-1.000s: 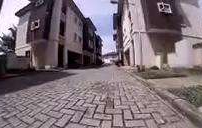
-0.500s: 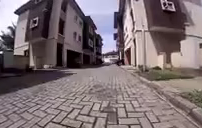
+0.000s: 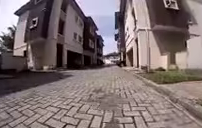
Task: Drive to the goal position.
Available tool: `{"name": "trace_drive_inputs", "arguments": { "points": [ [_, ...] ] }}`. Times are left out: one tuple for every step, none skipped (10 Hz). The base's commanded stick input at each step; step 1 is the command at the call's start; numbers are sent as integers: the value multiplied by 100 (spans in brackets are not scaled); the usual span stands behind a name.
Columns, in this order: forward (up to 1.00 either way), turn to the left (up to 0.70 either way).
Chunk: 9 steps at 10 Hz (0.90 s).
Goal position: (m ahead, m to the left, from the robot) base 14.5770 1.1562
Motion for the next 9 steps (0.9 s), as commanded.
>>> {"name": "trace_drive_inputs", "arguments": {
  "points": [
    [50, 0],
    [50, 0],
    [50, 0],
    [50, 0],
    [50, 0],
    [50, 0],
    [50, 0],
    [50, 0],
    [50, -12]
  ]
}}
